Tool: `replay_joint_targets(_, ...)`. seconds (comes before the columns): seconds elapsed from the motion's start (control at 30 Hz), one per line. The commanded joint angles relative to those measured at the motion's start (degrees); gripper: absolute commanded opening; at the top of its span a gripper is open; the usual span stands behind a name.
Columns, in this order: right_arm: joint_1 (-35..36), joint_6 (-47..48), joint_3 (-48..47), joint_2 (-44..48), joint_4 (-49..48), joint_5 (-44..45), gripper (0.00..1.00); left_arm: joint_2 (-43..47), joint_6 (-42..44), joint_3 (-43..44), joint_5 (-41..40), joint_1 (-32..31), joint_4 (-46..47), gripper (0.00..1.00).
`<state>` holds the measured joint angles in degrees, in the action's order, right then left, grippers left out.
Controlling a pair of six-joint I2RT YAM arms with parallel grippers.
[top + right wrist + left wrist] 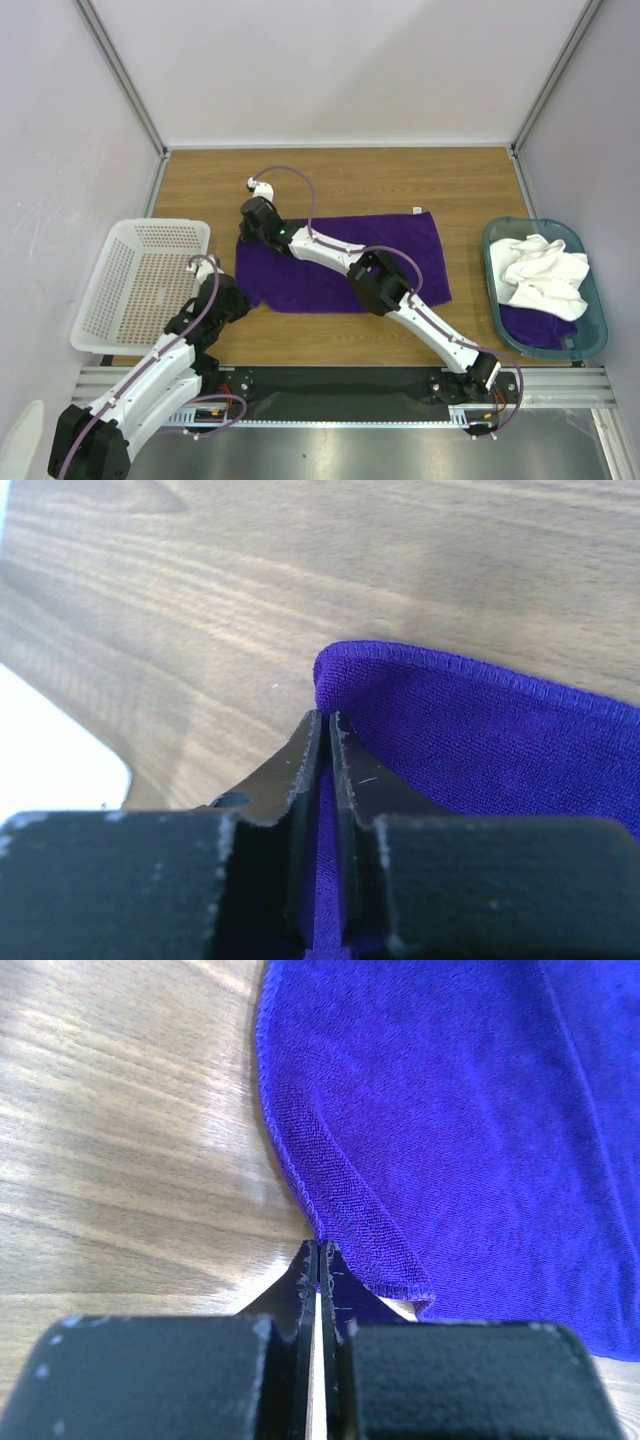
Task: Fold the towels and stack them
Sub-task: Fold the towel
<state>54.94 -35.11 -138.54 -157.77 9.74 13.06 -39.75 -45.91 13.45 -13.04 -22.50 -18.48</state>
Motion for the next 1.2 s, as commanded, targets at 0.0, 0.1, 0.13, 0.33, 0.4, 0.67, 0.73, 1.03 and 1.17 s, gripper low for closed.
replay_joint_targets(0.0, -0.27, 0.57, 0.64, 5.46, -3.58, -4.17, 0.07, 2.3, 2.05, -0.71, 1.17, 0.35, 1.69, 0.0)
replay_joint_targets(0.1, -0.62, 0.57, 2.04, 6.51, -4.11, -6.64, 0.05, 3.36, 2.93, -0.88, 3.01, 0.35, 2.04, 0.0)
replay_joint_targets(0.13, -0.8, 0.4, 2.48, 6.86, -4.55, -7.17, 0.04, 3.62, 3.19, -0.71, 3.8, 0.27, 1.96, 0.0)
replay_joint_targets(0.33, -2.2, 0.66, 6.26, 10.03, -6.83, -8.75, 0.01, 7.13, 5.83, 0.43, 6.79, -0.09, 1.43, 0.0)
replay_joint_targets(0.4, -2.73, 0.83, 6.53, 10.9, -7.01, -8.84, 0.01, 8.8, 5.74, 0.35, 8.02, -0.7, 0.9, 0.0)
replay_joint_targets(0.67, -6.07, 0.4, 8.63, 12.84, -7.63, -9.89, 0.01, 15.14, 4.34, 1.14, 7.85, -2.55, -2.62, 0.0)
replay_joint_targets(0.73, -7.03, 0.13, 9.86, 13.8, -8.06, -10.68, 0.0, 15.23, 4.86, 1.83, 10.03, -2.63, -0.78, 0.0)
replay_joint_targets(1.03, -10.55, 2.77, 24.16, 21.71, -13.24, -14.99, 0.0, 6.8, 7.68, 8.42, 10.67, -9.05, 3.02, 0.0)
replay_joint_targets(1.17, -11.43, 2.33, 29.81, 25.5, -16.24, -15.08, 0.0, 5.65, 2.86, 12.91, 0.59, -9.05, -4.53, 0.0)
